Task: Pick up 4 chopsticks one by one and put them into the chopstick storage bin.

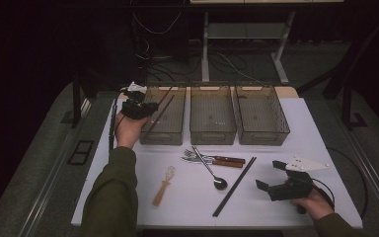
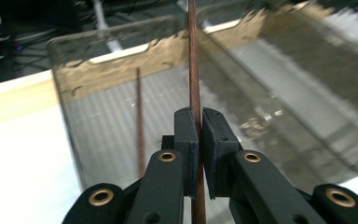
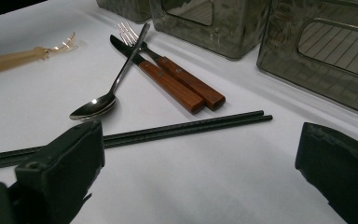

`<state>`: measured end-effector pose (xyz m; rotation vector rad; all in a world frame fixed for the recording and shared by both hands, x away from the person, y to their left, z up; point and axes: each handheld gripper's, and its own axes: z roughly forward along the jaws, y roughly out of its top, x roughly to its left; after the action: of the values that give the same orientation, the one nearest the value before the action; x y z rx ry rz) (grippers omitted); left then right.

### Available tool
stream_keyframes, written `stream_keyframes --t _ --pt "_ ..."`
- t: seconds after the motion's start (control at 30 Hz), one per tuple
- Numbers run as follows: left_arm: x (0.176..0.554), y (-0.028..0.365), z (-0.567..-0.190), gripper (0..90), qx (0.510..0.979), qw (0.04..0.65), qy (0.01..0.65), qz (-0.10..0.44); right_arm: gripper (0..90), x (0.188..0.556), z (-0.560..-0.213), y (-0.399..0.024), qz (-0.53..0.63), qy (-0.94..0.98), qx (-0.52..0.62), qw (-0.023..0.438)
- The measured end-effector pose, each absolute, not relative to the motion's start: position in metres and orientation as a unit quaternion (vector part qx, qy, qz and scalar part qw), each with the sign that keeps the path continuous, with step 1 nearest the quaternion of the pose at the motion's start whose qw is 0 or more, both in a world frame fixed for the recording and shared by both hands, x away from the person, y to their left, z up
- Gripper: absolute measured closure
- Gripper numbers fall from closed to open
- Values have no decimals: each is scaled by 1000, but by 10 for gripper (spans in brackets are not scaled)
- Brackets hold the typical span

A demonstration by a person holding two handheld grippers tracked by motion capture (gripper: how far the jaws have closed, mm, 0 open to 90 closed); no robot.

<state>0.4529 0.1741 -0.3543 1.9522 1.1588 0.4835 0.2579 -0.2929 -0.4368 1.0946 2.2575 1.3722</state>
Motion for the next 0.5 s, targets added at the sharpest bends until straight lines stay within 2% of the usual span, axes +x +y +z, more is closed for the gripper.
stream_keyframes --t 0.2,0.5 --pt "464 174 -373 842 787 350 472 186 14 258 -437 -293 476 782 378 139" --pt "472 167 -385 841 792 338 476 177 14 258 -437 -293 478 782 377 138"
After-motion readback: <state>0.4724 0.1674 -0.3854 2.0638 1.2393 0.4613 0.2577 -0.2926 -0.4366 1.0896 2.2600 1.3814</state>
